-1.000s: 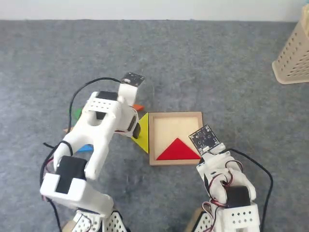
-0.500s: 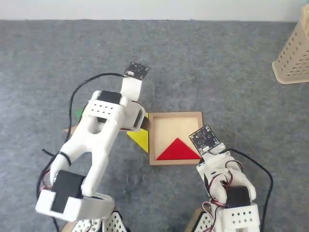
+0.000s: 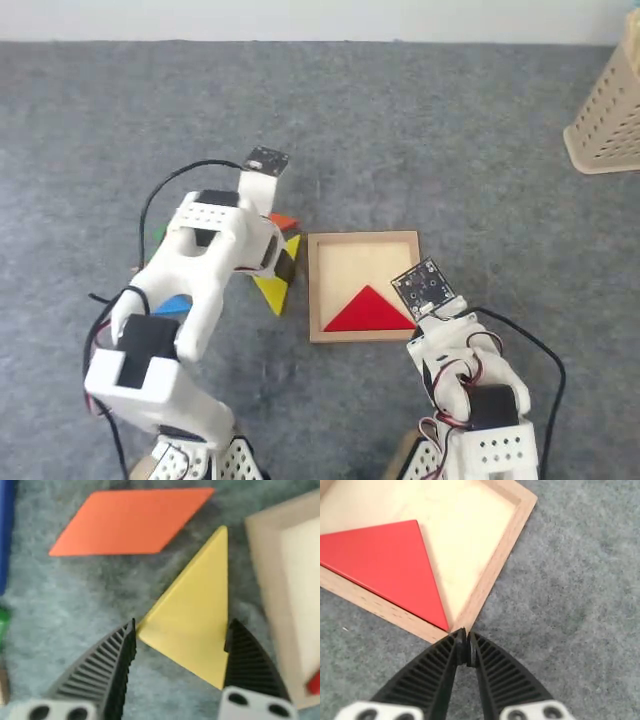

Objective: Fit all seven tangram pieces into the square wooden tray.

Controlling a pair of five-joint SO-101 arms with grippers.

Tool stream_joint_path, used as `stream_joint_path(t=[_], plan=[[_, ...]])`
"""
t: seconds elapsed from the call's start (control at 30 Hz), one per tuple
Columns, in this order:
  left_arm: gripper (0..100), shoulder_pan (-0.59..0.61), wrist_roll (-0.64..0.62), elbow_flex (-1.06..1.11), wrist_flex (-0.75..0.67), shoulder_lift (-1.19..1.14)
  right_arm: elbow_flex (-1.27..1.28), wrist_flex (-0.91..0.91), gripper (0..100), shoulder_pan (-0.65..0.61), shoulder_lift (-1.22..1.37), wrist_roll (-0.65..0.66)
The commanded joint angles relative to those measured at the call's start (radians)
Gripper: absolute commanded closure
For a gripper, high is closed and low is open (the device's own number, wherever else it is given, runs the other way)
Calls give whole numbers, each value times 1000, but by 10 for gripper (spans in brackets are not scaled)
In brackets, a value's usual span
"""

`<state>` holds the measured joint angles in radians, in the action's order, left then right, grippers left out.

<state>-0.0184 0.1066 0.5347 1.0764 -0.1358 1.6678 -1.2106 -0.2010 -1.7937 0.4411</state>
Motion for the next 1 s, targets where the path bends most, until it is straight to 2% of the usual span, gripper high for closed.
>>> stream_joint_path(t=[0.0,0.73,0.97], plan=[[728,23,61,-15,-6,-3,15,-7,991,-2,-22,11],[728,15,74,35,5,-6,15,-7,991,-2,-22,11],[728,2,72,-56,104,-132,15,-7,991,-2,-22,11]])
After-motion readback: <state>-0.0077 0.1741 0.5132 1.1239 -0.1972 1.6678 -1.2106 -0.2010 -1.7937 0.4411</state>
